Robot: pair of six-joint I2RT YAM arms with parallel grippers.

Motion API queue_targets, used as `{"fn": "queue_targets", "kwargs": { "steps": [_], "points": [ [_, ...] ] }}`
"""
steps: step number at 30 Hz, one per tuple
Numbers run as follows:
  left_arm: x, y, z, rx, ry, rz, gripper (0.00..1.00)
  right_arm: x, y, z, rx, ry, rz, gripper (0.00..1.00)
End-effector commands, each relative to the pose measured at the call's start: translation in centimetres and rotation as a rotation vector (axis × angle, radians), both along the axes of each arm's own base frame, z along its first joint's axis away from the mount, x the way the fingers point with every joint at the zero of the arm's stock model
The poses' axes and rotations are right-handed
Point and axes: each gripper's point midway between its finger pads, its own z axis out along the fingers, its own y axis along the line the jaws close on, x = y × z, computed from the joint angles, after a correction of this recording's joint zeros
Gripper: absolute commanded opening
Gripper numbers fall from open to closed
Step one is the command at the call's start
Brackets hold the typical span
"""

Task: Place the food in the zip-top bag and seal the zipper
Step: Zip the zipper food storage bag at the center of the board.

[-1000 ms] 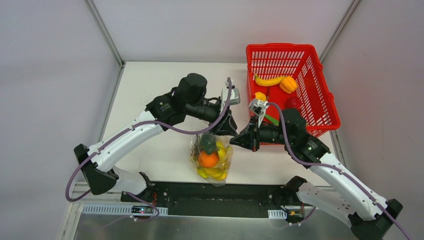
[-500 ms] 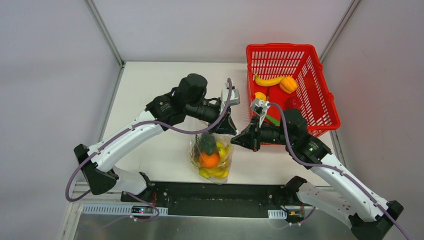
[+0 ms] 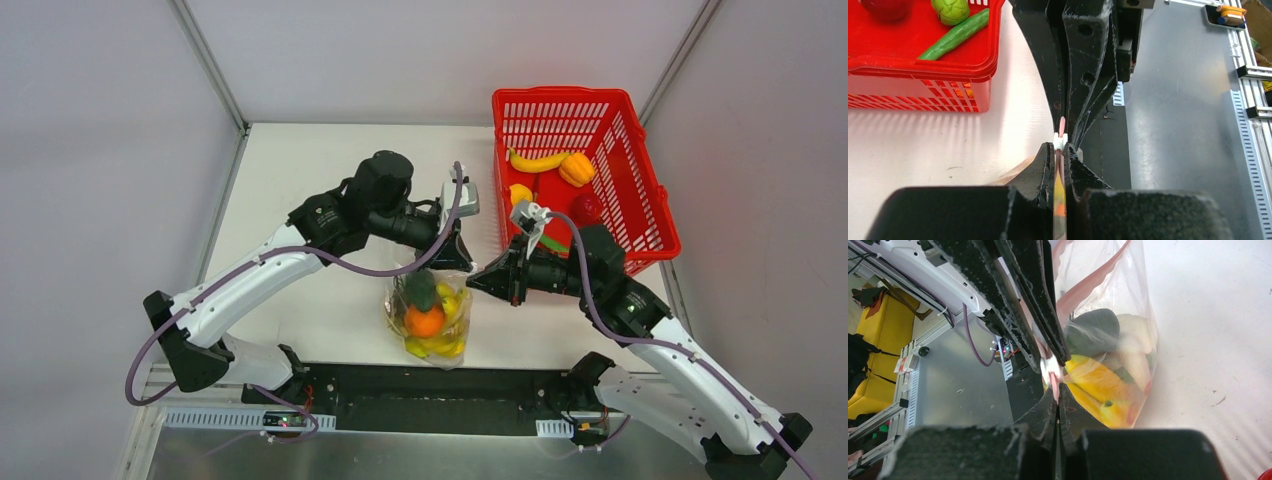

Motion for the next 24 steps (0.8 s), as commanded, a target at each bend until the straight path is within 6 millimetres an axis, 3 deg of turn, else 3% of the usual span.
{"fn": "queue_targets", "kwargs": {
  "steps": [1,15,24],
  "points": [
    [-0.5,2.0,-0.2,0.043,-0.04,0.023,0.0,-0.1,-0.2,3.4,0.1,-0.099,-0.011,0.0],
    [0.8,4.8,-1.2,0.153,-0.142,0.116,0.0,-0.8,-0.3,4.1,0.129,-0.114,0.017,0.0],
    [1.2,6.3,0.1,0.148,-0.21,0.163,0.0,-1.7,-0.4,4.7,0.16,-0.137,0.051,0.0]
  ]
}}
